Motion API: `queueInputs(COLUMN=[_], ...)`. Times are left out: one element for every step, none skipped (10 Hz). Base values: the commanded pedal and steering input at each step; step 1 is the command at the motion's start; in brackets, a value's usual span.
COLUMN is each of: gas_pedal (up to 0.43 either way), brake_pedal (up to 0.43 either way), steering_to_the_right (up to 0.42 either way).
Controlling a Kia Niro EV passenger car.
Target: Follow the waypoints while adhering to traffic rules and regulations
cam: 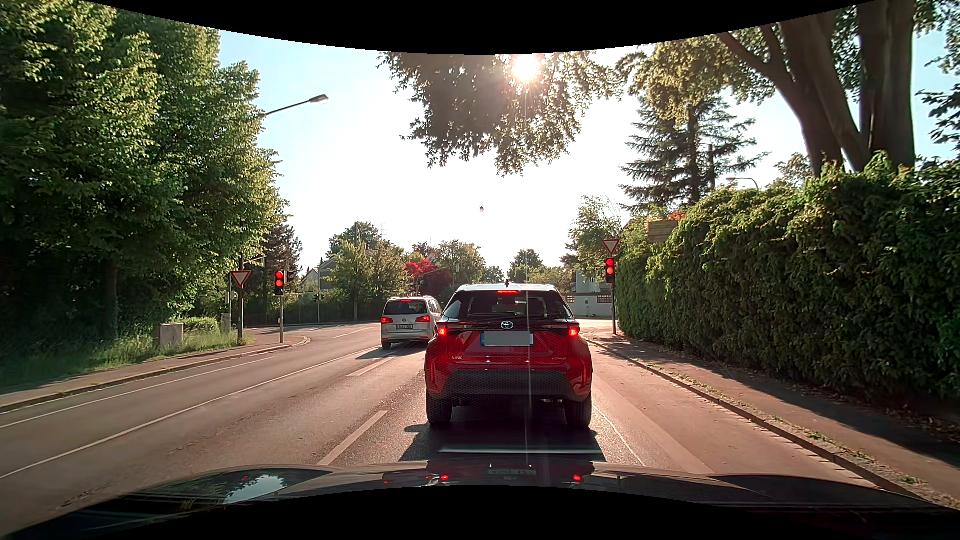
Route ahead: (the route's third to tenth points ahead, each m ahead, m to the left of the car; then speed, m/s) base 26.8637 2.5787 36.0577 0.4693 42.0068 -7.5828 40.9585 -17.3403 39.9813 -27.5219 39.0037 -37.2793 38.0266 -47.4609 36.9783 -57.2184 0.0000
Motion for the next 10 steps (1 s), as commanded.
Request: queueInputs(gas_pedal=[0.0, 0.0, 0.0, 0.0, 0.0, 0.0, 0.0, 0.0, 0.0, 0.0], brake_pedal=[0.25, 0.25, 0.256, 0.25, 0.25, 0.25, 0.256, 0.25, 0.25, 0.25], steering_to_the_right=[-0.006, -0.007, -0.007, -0.007, -0.007, -0.007, -0.006, -0.006, -0.006, -0.007])
